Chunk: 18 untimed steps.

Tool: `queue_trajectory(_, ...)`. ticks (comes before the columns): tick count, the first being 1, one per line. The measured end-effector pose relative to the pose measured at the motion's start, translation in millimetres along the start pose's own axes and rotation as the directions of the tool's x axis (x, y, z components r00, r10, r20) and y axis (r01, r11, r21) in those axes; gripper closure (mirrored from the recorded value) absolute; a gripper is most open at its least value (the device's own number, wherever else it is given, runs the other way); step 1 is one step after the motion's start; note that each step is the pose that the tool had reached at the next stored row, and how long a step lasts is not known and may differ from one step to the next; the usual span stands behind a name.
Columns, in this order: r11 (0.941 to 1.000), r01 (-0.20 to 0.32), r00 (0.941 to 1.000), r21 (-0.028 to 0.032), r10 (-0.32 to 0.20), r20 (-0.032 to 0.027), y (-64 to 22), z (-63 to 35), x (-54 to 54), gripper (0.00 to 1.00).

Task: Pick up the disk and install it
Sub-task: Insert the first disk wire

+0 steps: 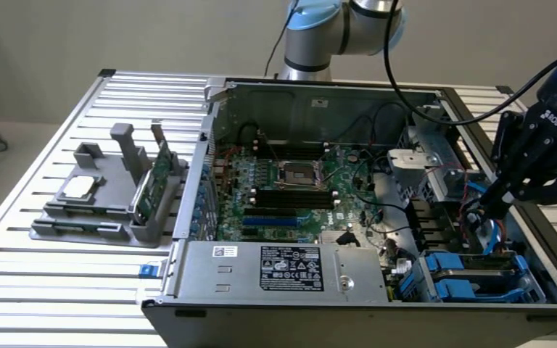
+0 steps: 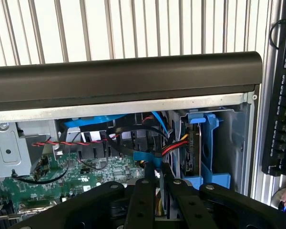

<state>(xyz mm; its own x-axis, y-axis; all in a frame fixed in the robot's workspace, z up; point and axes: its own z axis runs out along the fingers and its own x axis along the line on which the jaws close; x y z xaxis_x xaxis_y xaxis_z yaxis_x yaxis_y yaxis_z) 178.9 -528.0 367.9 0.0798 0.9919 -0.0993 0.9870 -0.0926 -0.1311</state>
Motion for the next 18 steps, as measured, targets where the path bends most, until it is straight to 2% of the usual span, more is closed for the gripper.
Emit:
queue_trajectory(6,1.0000,-0.002,1.0000,0.0002,0.002,-0.0001,-0.3,-0.4,-0.1,0.83)
queue_trajectory(10,1.0000,-0.003,1.0000,0.0003,0.003,-0.0002,-3.5,-2.5,-0.8,0.83)
queue_trajectory(15,1.0000,-0.003,1.0000,0.0004,0.003,-0.0004,-11.8,-5.9,-2.0,0.83)
queue_trajectory(18,1.0000,-0.003,1.0000,0.0004,0.003,-0.0004,-20.1,-6.2,-2.9,0.83)
